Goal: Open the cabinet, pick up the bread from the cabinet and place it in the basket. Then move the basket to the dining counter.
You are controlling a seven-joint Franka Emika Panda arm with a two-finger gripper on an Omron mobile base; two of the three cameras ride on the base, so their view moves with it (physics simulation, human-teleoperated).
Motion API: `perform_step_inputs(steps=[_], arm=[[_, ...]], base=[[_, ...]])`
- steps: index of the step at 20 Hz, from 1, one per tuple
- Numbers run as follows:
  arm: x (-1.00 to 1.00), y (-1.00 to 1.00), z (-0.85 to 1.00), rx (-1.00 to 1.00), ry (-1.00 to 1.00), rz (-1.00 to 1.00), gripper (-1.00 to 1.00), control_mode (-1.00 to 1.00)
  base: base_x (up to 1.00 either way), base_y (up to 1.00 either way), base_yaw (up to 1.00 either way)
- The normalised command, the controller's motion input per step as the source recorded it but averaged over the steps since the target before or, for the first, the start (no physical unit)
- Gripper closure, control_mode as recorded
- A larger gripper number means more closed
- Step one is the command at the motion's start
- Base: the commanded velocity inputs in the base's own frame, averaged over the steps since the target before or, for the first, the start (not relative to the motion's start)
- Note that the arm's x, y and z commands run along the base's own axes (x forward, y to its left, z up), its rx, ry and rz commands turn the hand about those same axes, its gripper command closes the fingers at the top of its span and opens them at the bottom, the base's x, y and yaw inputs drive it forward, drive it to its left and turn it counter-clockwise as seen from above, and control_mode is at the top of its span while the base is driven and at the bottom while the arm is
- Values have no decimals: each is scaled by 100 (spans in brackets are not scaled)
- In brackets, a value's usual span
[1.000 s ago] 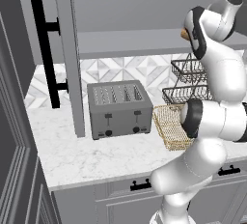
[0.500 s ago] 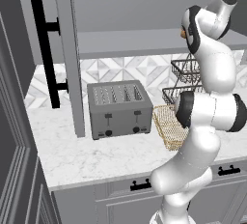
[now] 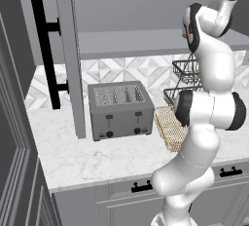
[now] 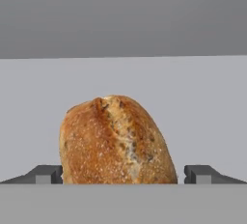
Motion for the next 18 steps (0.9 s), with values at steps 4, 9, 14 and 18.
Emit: perform_step_inputs(steps=[4,9,14,18], arm=[[0,0,-22,-1,0,2,-100,-100],[4,0,-35,-1,-5,5,-100,-100],[13,0,-16,0,-7,6,-100,-100],[6,2,-2,0,-1,5,-100,-100]], base=[[0,0,0],[0,0,0],[0,0,0],[0,0,0]])
